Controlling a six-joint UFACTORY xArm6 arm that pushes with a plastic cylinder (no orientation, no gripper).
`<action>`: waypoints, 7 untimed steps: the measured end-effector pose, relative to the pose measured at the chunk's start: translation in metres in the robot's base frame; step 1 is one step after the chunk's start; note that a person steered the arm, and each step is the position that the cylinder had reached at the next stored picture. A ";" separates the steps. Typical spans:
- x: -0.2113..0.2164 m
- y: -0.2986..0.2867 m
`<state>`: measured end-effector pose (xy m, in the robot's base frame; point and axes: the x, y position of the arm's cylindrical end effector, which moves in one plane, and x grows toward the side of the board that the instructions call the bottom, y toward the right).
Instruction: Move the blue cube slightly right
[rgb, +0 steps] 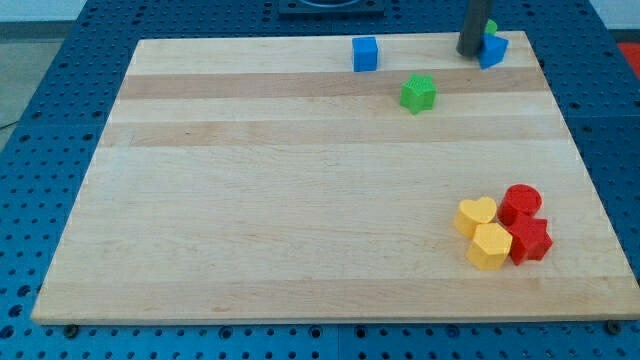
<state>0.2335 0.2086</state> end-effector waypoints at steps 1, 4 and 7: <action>0.000 -0.018; 0.057 -0.110; 0.029 -0.191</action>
<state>0.2620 0.0181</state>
